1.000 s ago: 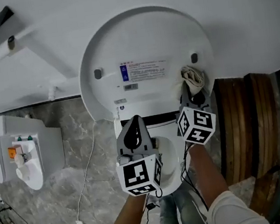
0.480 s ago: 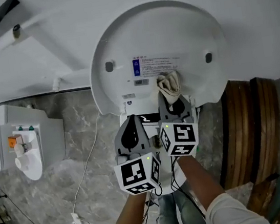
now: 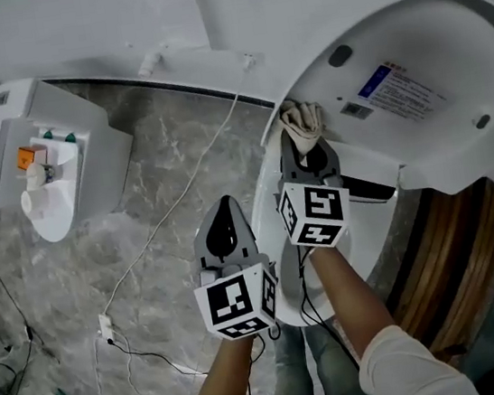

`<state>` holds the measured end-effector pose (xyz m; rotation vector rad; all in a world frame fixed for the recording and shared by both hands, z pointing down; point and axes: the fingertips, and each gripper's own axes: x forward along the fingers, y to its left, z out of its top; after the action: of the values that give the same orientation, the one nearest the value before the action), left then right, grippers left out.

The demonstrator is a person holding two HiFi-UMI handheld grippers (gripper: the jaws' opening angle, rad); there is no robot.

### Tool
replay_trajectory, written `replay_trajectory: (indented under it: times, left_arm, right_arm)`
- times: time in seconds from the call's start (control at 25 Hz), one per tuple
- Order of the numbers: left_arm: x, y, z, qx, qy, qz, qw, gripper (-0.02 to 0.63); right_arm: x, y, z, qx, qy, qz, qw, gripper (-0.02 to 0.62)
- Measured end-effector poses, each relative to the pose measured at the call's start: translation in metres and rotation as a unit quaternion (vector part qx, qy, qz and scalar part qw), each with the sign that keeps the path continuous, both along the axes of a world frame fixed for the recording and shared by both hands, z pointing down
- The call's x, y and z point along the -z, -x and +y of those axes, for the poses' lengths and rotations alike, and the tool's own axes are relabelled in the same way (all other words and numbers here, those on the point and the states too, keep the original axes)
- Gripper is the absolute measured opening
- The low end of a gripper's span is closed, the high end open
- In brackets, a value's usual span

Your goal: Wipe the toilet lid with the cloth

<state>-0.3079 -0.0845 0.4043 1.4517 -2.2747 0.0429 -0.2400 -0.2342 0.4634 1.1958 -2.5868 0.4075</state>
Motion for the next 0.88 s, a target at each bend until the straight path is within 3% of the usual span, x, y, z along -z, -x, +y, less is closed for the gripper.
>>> replay_trajectory:
  times: [0.2, 0.36, 0.48, 0.68, 0.88]
  left_arm:
    - [0.002, -0.017, -0.020, -0.019, -0.007, 0.006, 0.9998, 0.003]
    - [0.004, -0.067, -0.061, -0.086, -0.013, 0.017, 0.9961, 0.003]
    - [0.007, -0.117, -0.090, -0.143, -0.020, 0.021, 0.9893, 0.003]
    - [0.004, -0.190, -0.116, -0.215, -0.021, 0.026, 0.9760, 0.003]
    - [0.002, -0.224, -0.119, -0.238, -0.016, 0.024, 0.9708, 0.003]
  right_arm:
    - [-0.003, -0.037, -0.018, -0.029, -0.010, 0.021, 0.999, 0.087]
    - [-0.005, -0.116, -0.035, -0.102, -0.019, 0.036, 0.994, 0.087]
    - [-0.009, -0.191, -0.048, -0.173, -0.019, 0.046, 0.984, 0.087]
    - [-0.023, -0.307, -0.060, -0.294, 0.008, 0.054, 0.954, 0.087]
    - [-0.026, -0.317, -0.060, -0.288, 0.017, 0.051, 0.956, 0.087]
